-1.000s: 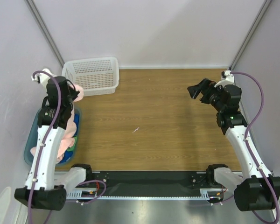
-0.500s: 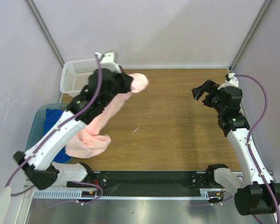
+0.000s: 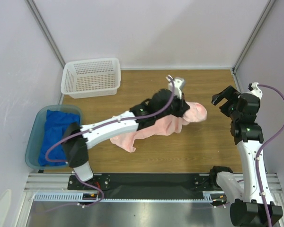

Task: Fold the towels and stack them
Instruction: Move the towel to the center of the board, then flatten out the crumpled towel

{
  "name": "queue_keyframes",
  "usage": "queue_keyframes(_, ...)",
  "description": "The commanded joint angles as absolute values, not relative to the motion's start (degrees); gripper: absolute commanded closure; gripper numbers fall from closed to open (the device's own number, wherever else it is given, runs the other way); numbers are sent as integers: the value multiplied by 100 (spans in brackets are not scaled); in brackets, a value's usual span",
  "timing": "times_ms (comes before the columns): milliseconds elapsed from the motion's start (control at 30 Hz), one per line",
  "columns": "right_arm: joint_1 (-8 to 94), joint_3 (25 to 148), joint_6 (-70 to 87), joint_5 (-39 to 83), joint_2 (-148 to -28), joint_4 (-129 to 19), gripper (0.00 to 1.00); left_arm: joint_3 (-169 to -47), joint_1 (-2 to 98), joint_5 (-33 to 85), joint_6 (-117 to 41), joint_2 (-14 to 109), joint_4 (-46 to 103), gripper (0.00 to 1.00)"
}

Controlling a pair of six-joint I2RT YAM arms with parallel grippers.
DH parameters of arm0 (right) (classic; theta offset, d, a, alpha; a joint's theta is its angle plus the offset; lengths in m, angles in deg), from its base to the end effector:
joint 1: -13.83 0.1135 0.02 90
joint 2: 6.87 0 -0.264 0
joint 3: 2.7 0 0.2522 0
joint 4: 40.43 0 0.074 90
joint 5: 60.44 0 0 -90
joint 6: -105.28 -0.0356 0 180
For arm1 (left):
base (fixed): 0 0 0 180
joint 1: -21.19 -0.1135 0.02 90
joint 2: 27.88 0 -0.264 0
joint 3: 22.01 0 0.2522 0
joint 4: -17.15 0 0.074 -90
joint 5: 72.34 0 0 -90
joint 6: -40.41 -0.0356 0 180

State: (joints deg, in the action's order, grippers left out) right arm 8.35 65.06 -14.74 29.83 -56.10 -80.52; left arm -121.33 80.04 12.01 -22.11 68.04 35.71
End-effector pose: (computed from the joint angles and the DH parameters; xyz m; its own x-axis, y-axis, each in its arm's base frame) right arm 0.1878 -0.0182 0.3533 -0.2668 0.5282 -0.8061 0.2695 0.8440 0.4638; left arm 0.2123 -0.3445 0.3624 -0.4903 -0.0765 -0.8682 0.6495 0.6321 -0.4225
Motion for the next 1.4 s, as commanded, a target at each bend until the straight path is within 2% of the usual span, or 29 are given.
queue_keyframes(0, 812, 6450, -1478, 3175, -5494, -8284, 0, -12268, 8270, 1555, -2033, 7274, 2915, 98)
queue_keyframes(67, 812, 6389, -1469, 3263, -5494, -8381, 0, -12400, 8341, 1572, -1980, 7705, 3047, 93)
queue_keyframes(100, 803, 6336, -1443, 3281, -5503, -8416, 0, -12514, 8350, 1590, -1954, 7828, 3222, 78)
queue_keyframes(167, 803, 6292, -1434, 3351, -5494, -8460, 0, -12541, 8341, 1590, -1962, 7978, 3468, 61)
queue_keyframes(200, 803, 6265, -1434, 3377, -5486, -8460, 0, -12463, 8350, 1529, -1954, 7953, 3548, 47)
queue_keyframes(267, 803, 6221, -1434, 3386, -5503, -8434, 0, -12244, 8341, 1118, -1971, 7709, 3645, 32)
queue_keyframes(300, 803, 6204, -1434, 3360, -5529, -8416, 0, -11999, 8333, 915, -1989, 7593, 3689, 5)
queue_keyframes(333, 803, 6160, -1408, 3290, -5547, -8381, 0, -11875, 8315, 748, -2041, 7436, 3863, 0)
queue_keyframes(500, 794, 5976, -1398, 3176, -5556, -8293, 0, -10831, 8069, -289, -1761, 6155, 4672, 0)
queue_keyframes(567, 803, 5818, -1416, 3053, -5565, -8179, 0, -10329, 7806, -527, -1130, 5714, 5188, 0)
queue_keyframes(700, 794, 5598, -1451, 2842, -5617, -7995, 0, -8417, 7366, -528, 118, 4571, 5587, 0)
queue_keyframes(833, 794, 5501, -1390, 2727, -5661, -7985, 0, -7331, 7339, -730, 1067, 3324, 5842, 0)
queue_keyframes(933, 794, 5439, -1346, 2596, -5556, -8029, 0, -6812, 7348, -678, 1236, 2857, 5834, 0)
queue_keyframes(1233, 794, 5211, -1381, 2446, -5240, -8091, 0, -6591, 7998, -844, 1518, 3425, 5641, 6)
queue_keyframes(1367, 794, 5202, -1355, 2463, -5169, -8196, 0, -6714, 8042, -976, 1536, 3891, 5561, 14)
